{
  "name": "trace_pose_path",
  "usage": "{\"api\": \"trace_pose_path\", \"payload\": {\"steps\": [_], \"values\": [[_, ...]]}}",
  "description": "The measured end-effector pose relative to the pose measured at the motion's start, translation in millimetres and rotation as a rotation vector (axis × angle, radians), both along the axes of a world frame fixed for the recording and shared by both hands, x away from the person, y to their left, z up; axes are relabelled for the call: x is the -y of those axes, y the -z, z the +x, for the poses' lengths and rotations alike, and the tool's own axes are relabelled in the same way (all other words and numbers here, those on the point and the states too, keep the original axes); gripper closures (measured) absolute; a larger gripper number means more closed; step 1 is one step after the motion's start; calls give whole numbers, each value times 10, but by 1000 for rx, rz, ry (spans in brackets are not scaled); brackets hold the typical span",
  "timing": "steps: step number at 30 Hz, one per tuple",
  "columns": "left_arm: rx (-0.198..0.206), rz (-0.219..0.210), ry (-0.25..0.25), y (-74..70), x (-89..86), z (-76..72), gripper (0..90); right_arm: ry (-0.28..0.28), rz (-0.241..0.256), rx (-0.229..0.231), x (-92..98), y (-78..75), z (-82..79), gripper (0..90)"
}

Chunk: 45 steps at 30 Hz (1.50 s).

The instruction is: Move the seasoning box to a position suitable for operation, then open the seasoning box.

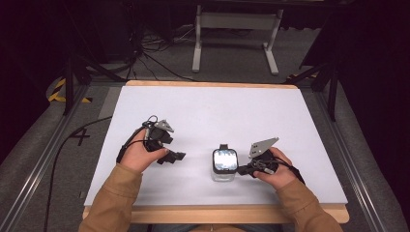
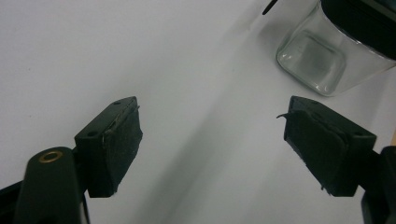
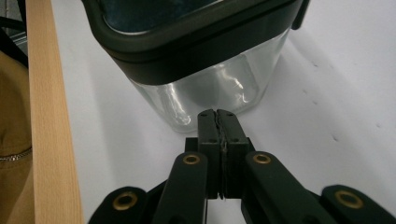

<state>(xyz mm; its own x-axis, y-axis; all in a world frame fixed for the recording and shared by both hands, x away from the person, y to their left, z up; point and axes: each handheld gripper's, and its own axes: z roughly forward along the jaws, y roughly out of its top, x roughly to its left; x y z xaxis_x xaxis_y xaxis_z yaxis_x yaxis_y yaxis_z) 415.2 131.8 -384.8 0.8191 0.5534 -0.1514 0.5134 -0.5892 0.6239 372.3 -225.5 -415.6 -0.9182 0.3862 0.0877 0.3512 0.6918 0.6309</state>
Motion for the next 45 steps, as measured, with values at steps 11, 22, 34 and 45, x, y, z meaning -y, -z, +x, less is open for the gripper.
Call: {"api": "trace_pose_path", "payload": {"steps": [11,22,34,45], "values": [[29,27,27,-76,66,-20,382,25,19,17,64,-29,9,897],[68,-117,50,-325,220,-93,575,88,60,47,248,-143,17,897],[77,-226,120,-330,612,13,724,116,91,55,356,-209,23,894],[45,-255,199,-235,1020,120,856,114,104,54,380,-217,28,884]]}}
